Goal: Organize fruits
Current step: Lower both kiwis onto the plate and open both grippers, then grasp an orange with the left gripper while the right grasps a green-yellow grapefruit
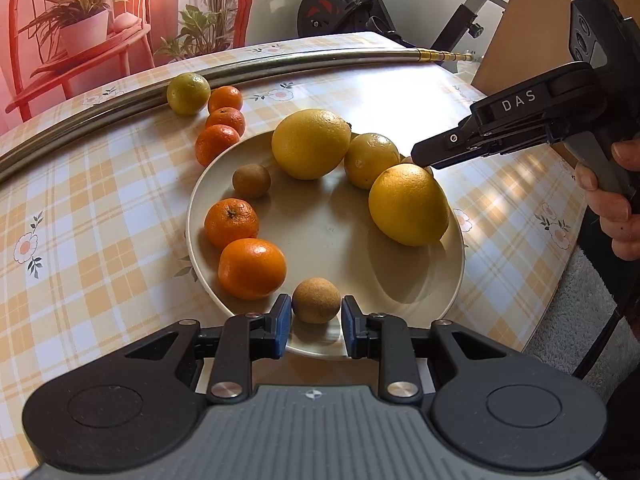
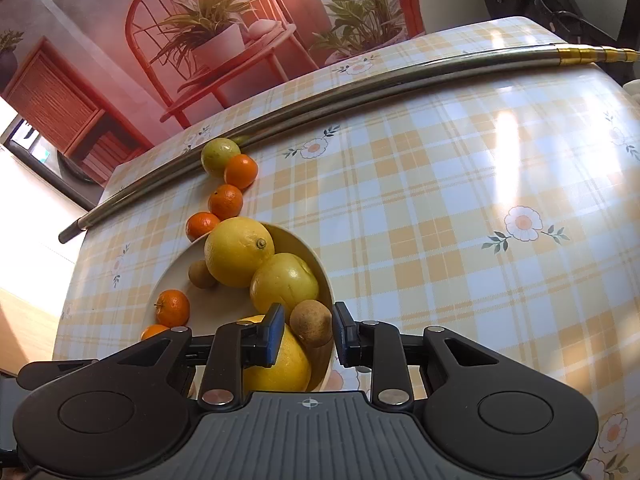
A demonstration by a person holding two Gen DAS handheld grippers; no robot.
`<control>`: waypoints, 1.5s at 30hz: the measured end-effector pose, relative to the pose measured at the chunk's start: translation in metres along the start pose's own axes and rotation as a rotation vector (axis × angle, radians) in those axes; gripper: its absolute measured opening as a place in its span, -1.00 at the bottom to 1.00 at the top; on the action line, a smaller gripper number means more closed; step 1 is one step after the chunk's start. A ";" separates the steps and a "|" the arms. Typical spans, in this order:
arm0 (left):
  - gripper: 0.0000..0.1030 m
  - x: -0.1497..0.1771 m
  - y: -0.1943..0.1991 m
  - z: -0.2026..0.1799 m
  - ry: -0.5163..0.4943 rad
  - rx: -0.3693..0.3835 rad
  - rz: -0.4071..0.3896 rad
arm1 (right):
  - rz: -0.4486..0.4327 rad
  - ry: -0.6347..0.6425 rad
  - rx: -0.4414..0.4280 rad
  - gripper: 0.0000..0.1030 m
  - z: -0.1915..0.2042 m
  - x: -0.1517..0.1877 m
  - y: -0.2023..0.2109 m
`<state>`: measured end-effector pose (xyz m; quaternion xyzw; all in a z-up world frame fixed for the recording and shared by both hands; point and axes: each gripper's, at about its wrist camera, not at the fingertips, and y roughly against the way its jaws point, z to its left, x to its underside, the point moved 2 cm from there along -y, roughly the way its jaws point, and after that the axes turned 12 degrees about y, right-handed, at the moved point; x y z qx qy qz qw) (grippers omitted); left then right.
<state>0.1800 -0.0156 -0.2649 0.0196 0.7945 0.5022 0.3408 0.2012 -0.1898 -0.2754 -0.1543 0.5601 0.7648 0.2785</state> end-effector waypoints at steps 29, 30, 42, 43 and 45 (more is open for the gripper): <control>-0.44 -0.101 0.035 0.037 0.114 -0.054 -0.155 | -0.087 0.024 0.026 -0.45 -0.011 -0.038 0.010; -0.44 -0.104 0.030 0.040 0.131 -0.044 -0.143 | -0.086 0.026 0.025 -0.45 -0.010 -0.039 0.009; -0.07 -0.125 -0.033 0.083 0.501 0.068 -0.019 | -0.072 0.040 0.028 -0.45 -0.011 -0.048 -0.006; 0.01 -0.125 -0.035 0.084 0.513 0.063 -0.022 | -0.070 0.035 0.027 -0.45 -0.013 -0.047 -0.006; 0.01 -0.127 -0.040 0.083 0.512 0.061 -0.018 | -0.069 0.026 0.028 -0.45 -0.016 -0.048 -0.007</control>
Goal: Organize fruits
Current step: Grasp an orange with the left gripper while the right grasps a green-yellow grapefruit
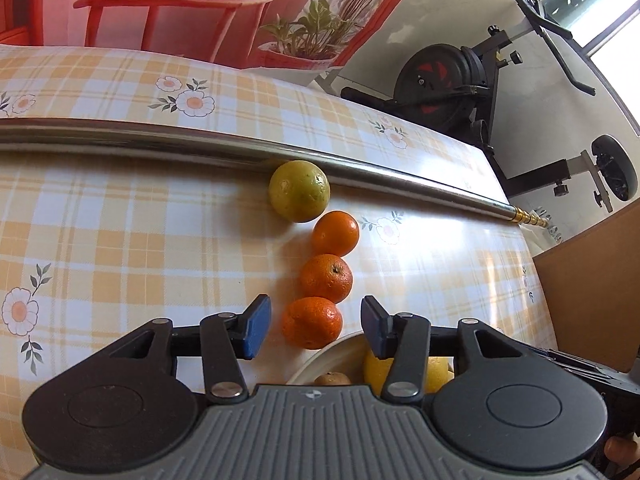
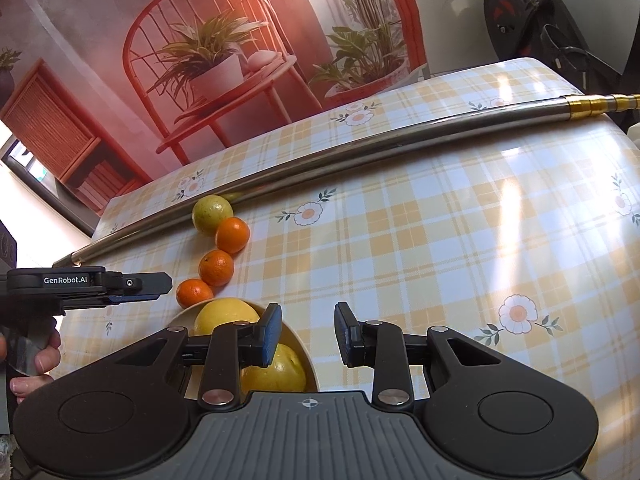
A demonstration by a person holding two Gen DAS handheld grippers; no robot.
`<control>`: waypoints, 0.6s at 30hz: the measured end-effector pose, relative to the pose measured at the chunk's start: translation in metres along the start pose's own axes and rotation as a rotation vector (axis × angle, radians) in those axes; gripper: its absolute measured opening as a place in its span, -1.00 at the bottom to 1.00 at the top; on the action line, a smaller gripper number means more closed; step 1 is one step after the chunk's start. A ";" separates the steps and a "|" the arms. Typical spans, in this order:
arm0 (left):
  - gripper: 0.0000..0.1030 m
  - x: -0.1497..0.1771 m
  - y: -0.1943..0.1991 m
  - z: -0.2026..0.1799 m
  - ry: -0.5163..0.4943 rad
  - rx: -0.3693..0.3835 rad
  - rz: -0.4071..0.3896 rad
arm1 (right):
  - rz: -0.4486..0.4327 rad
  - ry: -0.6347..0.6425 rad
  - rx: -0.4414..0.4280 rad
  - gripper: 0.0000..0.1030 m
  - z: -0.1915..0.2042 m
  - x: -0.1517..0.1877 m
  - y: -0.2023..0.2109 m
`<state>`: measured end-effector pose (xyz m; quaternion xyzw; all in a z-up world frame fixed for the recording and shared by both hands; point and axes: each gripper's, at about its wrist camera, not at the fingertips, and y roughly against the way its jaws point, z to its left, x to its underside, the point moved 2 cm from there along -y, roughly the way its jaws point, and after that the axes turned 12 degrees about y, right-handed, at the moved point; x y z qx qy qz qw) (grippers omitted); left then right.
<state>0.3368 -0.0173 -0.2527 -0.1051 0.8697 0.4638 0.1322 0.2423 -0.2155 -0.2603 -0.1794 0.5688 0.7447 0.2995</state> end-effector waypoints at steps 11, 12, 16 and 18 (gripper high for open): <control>0.01 0.003 -0.034 0.002 -0.005 -0.026 0.054 | 0.008 -0.031 0.001 -0.45 -0.010 0.004 -0.004; 0.01 0.002 -0.035 0.002 -0.001 -0.025 0.054 | 0.008 -0.033 0.002 -0.45 -0.010 0.004 -0.004; -0.19 0.001 -0.036 0.003 0.003 -0.035 0.046 | 0.010 -0.040 0.004 -0.45 -0.013 0.005 -0.004; -0.19 0.002 -0.034 0.004 0.008 -0.036 0.045 | 0.013 -0.041 0.005 -0.45 -0.013 0.005 -0.005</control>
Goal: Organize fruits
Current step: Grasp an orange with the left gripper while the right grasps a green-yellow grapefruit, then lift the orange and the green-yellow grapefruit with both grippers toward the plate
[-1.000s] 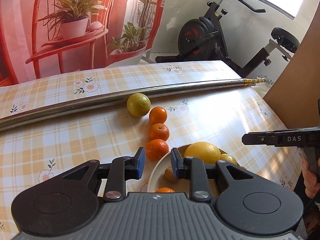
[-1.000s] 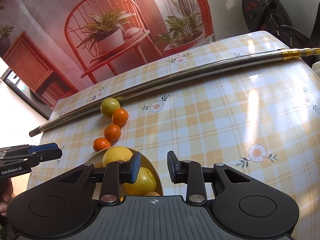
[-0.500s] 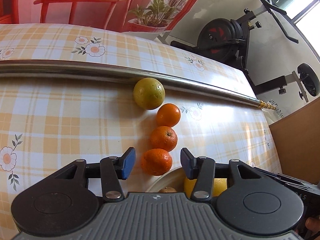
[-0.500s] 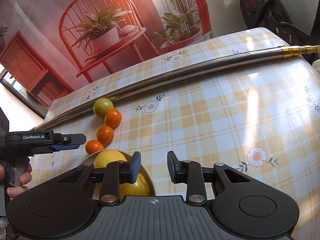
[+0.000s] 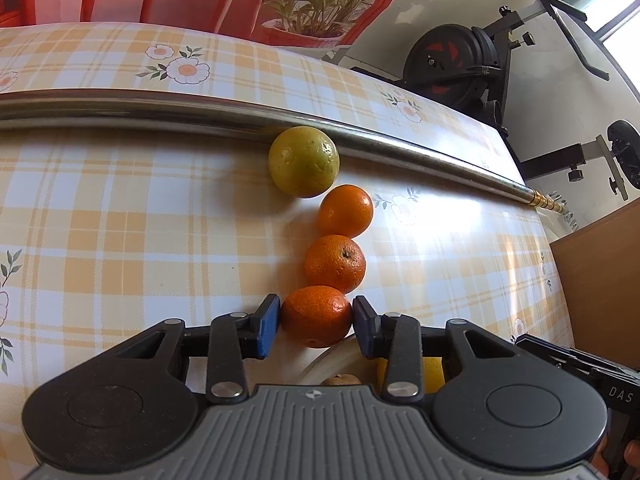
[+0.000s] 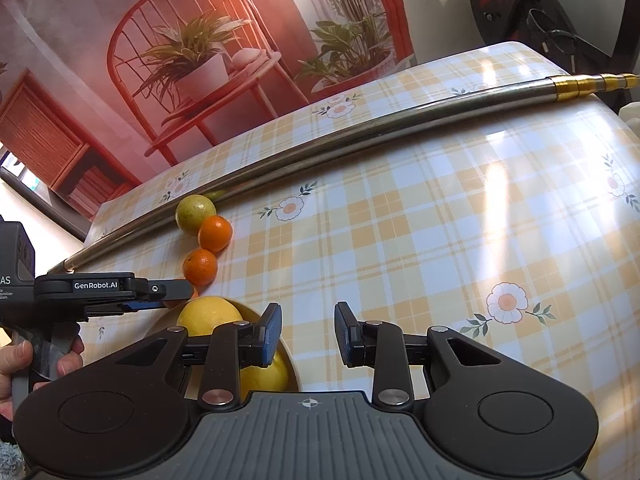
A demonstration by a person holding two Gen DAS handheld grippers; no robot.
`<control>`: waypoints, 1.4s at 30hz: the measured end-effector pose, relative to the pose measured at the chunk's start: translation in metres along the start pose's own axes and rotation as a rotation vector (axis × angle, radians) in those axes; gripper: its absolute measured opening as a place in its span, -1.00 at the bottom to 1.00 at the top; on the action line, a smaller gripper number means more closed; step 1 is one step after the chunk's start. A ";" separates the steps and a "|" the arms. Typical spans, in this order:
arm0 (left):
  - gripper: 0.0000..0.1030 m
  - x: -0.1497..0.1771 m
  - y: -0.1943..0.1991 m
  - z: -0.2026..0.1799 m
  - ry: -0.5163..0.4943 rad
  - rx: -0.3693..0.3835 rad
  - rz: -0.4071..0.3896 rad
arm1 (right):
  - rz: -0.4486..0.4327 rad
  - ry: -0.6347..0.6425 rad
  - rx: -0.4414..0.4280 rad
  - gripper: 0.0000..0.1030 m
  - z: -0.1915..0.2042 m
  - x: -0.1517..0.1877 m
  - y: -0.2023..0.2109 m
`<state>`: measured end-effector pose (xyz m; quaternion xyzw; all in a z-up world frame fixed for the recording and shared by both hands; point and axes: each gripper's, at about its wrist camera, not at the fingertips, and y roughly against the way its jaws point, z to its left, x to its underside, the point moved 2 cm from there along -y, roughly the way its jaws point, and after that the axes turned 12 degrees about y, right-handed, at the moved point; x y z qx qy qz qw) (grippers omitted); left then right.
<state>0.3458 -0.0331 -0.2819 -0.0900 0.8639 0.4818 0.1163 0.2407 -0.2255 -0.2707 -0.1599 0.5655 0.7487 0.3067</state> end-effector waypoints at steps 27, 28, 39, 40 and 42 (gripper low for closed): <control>-0.20 -0.029 0.159 0.079 0.015 -0.124 -0.322 | 0.078 0.146 -0.131 -0.40 0.107 -0.089 -0.057; -0.20 -0.029 0.157 0.081 0.020 -0.125 -0.318 | 0.079 0.162 -0.121 -0.37 0.112 -0.095 -0.065; -0.20 -0.033 0.138 0.085 0.024 -0.125 -0.282 | 0.129 0.270 -0.015 -0.13 0.126 -0.127 -0.144; -0.20 -0.034 0.136 0.084 0.021 -0.123 -0.277 | 0.133 0.269 -0.012 -0.10 0.126 -0.128 -0.148; -0.20 -0.034 0.131 0.081 0.017 -0.119 -0.266 | 0.147 0.267 0.004 -0.10 0.125 -0.129 -0.155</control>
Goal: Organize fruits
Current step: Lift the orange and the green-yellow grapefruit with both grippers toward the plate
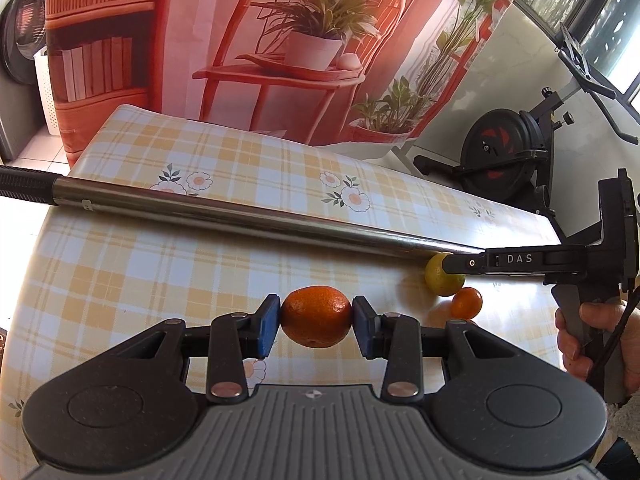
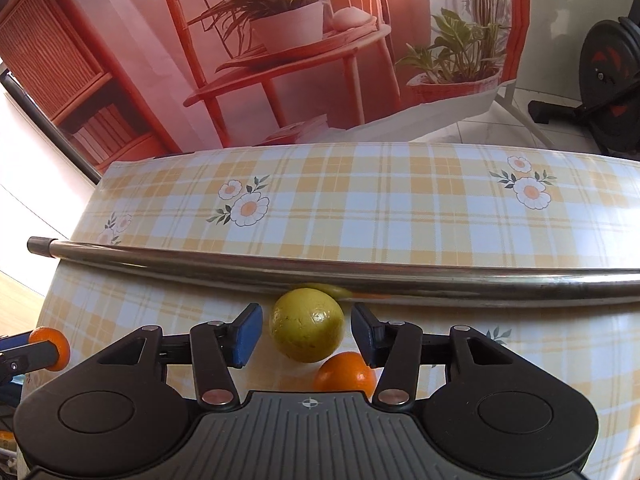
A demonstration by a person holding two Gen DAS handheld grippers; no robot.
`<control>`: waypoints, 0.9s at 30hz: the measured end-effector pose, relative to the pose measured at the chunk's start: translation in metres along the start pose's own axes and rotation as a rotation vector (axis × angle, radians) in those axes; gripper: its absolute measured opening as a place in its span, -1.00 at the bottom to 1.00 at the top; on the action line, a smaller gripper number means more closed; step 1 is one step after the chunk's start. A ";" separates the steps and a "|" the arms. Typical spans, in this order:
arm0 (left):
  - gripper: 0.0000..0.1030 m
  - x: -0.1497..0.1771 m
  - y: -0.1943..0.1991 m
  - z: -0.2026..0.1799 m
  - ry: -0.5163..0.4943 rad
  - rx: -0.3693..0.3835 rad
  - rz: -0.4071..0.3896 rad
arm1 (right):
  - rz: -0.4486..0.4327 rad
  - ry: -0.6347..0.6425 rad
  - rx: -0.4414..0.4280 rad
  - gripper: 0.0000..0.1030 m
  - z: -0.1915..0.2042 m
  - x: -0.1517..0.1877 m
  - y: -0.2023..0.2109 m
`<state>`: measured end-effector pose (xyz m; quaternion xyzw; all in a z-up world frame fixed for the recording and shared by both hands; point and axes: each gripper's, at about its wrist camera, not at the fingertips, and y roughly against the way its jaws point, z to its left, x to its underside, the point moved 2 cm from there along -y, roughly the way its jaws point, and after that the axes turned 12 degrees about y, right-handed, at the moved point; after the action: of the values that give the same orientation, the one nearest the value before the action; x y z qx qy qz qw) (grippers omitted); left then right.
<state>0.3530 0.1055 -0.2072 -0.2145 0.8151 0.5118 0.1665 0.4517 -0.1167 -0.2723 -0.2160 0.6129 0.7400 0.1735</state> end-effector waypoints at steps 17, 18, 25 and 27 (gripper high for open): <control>-0.20 0.011 -0.006 -0.020 -0.062 -0.001 0.046 | 0.040 -0.045 -0.047 -0.15 0.003 0.009 -0.008; -0.20 0.012 -0.004 -0.022 -0.065 0.001 0.046 | 0.031 -0.041 -0.051 -0.15 0.004 0.010 -0.001; -0.20 0.024 0.015 -0.041 -0.120 0.012 0.043 | -0.011 -0.014 -0.051 -0.15 0.015 0.018 0.049; -0.20 0.027 0.021 -0.046 -0.135 0.013 0.042 | -0.011 -0.014 -0.035 -0.15 0.017 0.023 0.063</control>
<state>0.3170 0.0668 -0.1850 -0.1613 0.8096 0.5231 0.2120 0.3979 -0.1120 -0.2295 -0.2172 0.5974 0.7511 0.1783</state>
